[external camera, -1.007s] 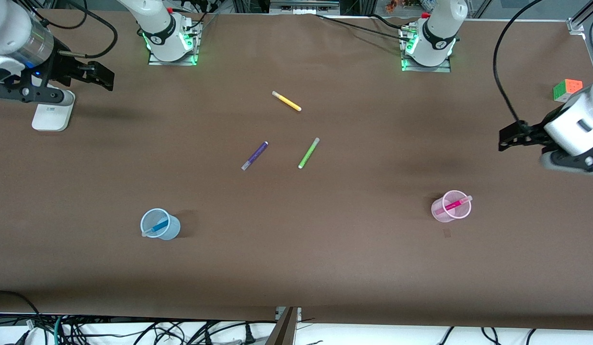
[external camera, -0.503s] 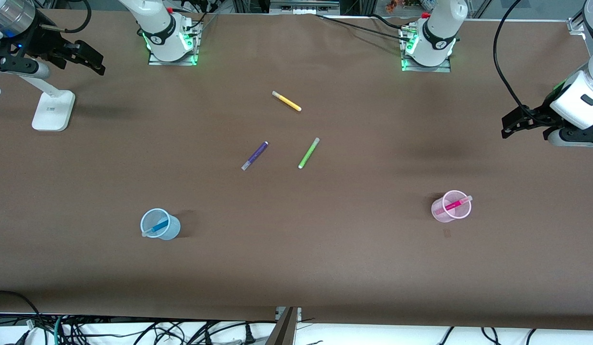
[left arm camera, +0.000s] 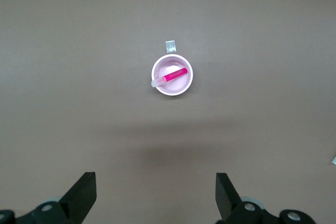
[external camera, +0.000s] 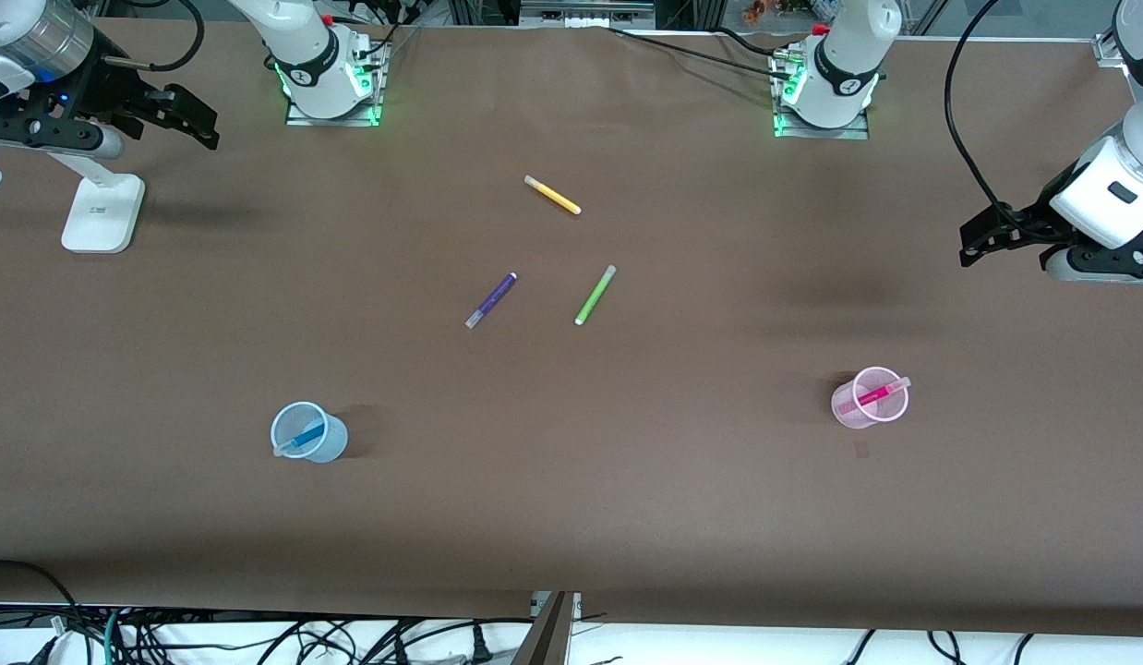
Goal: Place pink and blue markers in matching cups
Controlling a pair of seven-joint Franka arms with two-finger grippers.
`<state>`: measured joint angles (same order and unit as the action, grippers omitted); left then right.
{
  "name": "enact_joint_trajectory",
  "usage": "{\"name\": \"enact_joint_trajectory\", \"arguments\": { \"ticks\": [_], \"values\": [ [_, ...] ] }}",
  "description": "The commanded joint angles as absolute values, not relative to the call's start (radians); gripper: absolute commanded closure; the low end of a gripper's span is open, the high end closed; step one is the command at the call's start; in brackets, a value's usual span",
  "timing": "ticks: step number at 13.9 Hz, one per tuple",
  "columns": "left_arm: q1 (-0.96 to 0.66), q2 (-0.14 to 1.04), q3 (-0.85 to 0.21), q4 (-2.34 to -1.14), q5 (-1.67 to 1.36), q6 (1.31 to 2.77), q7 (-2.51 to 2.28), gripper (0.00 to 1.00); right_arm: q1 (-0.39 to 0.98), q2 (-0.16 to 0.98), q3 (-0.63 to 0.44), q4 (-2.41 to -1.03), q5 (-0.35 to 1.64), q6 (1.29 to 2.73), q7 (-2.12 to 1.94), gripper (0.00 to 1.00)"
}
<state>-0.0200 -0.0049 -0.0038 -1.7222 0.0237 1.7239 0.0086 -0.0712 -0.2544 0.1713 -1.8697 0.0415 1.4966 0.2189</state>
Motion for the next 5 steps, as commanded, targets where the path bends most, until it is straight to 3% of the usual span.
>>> {"name": "enact_joint_trajectory", "arguments": {
  "ticks": [1, 5],
  "values": [
    [-0.025, -0.005, -0.008, -1.710, 0.011, 1.697, 0.000, 0.00, -0.084, -0.258, 0.183, -1.858, 0.051, 1.561, 0.209, 0.00],
    [-0.026, -0.005, -0.008, -1.709, 0.011, 1.697, 0.002, 0.00, -0.084, -0.244, 0.183, -1.856, 0.061, 1.563, 0.141, 0.00]
  ]
}}
